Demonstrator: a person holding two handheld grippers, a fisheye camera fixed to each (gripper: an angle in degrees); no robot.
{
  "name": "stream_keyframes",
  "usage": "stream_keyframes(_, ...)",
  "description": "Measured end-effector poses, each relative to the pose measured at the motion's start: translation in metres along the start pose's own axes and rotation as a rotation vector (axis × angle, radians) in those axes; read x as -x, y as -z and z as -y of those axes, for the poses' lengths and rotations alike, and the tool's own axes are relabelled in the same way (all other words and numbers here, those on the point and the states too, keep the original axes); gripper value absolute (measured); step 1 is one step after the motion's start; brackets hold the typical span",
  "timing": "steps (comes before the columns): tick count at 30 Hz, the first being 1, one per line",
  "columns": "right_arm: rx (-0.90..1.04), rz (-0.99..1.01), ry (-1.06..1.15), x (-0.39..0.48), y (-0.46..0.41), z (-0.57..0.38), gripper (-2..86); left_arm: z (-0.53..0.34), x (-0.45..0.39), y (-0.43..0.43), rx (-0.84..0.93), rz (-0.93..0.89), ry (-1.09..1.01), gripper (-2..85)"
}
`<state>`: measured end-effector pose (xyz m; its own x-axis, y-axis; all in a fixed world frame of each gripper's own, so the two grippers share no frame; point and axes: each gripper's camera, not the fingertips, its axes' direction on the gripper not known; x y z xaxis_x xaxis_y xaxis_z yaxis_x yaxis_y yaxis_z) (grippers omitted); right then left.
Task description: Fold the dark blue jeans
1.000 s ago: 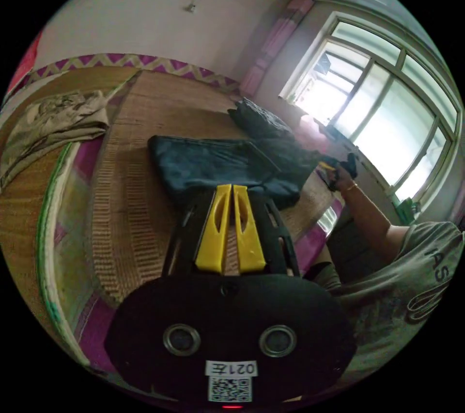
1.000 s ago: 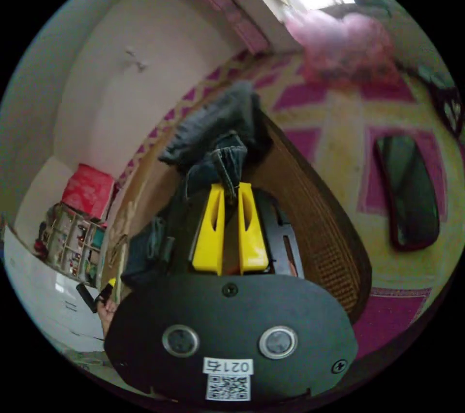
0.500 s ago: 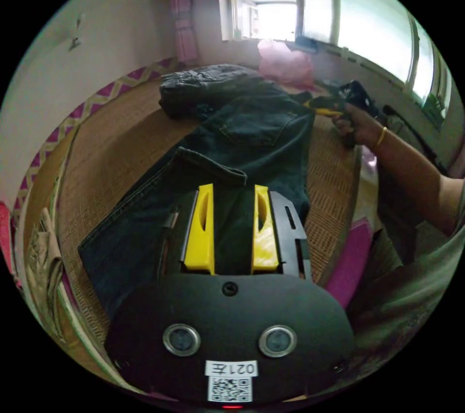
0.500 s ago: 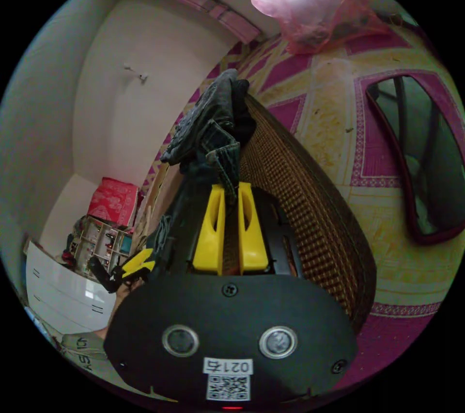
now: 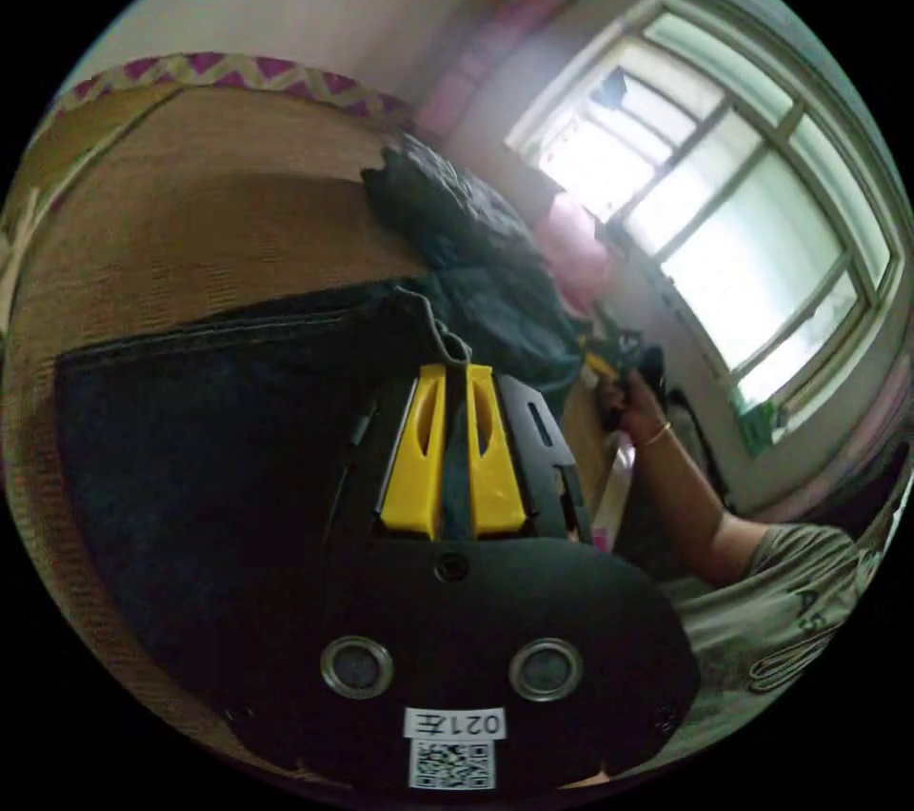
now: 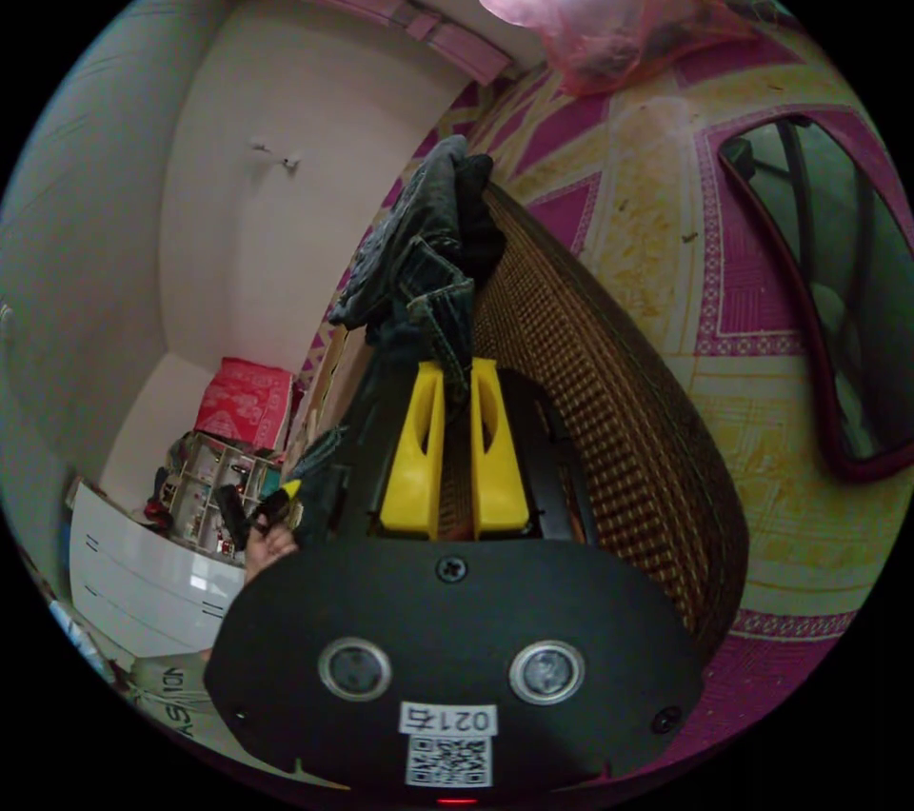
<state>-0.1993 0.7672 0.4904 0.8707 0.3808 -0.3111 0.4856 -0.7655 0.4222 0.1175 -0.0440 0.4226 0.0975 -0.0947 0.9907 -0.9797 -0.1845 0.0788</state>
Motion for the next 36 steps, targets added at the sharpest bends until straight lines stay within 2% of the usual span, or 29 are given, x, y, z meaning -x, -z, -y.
stream_keyframes(2,0.0,-0.001,-0.002,0.005,0.0,0.003,4.7,0.0,0.019,0.057,-0.089,0.041,0.004,0.2)
stream_keyframes(7,0.0,-0.002,-0.003,0.019,-0.002,0.008,4.7,-0.032,0.087,0.274,-0.373,0.351,0.035,-0.7)
stream_keyframes(8,0.0,-0.002,-0.004,0.02,-0.002,0.007,4.7,-0.039,0.098,0.297,-0.399,0.39,0.058,-0.7)
stream_keyframes(11,0.004,-0.016,-0.006,0.028,-0.007,0.006,4.8,-0.085,0.166,0.389,-0.506,0.554,0.267,-0.7)
stream_keyframes(12,0.006,-0.025,-0.006,0.032,-0.01,0.005,4.8,-0.1,0.201,0.406,-0.442,0.544,0.352,-0.8)
stream_keyframes(13,0.019,-0.035,-0.004,0.036,-0.014,0.003,4.8,-0.114,0.236,0.408,-0.362,0.531,0.412,-0.8)
stream_keyframes(16,0.031,-0.083,0.01,0.049,-0.023,-0.003,4.7,-0.139,0.292,0.396,-0.277,0.481,0.503,-0.8)
stream_keyframes(20,0.046,-0.093,0.005,0.062,-0.028,-0.013,4.7,-0.131,0.308,0.407,-0.343,0.426,0.495,-0.9)
stream_keyframes(23,0.01,-0.014,0.019,0.077,-0.014,-0.032,4.8,-0.114,0.309,0.407,-0.292,0.481,0.432,-0.7)
stream_keyframes(25,-0.013,-0.031,0.01,0.075,-0.012,-0.058,5.1,-0.112,0.323,0.402,-0.231,0.482,0.474,-0.5)
stream_keyframes(27,0.023,-0.071,-0.049,0.055,-0.026,-0.079,5.7,-0.118,0.332,0.408,-0.26,0.411,0.507,0.1)
stream_keyframes(30,-0.061,0.044,-0.106,0.042,-0.009,-0.107,8.2,-0.129,0.316,0.434,-0.354,0.427,0.462,2.3)
stream_keyframes(32,-0.156,0.003,-0.031,0.064,0.014,-0.123,9.5,-0.127,0.29,0.446,-0.413,0.447,0.337,3.5)
stream_keyframes(33,-0.199,-0.059,0.074,0.088,0.02,-0.132,9.9,-0.12,0.273,0.445,-0.427,0.443,0.251,4.3)
stream_keyframes(35,-0.154,-0.124,0.299,0.132,0.001,-0.14,10.4,-0.095,0.256,0.425,-0.346,0.392,0.132,5.5)
stream_keyframes(36,-0.071,-0.152,0.432,0.16,-0.029,-0.142,10.8,-0.074,0.247,0.402,-0.256,0.362,0.056,6.3)
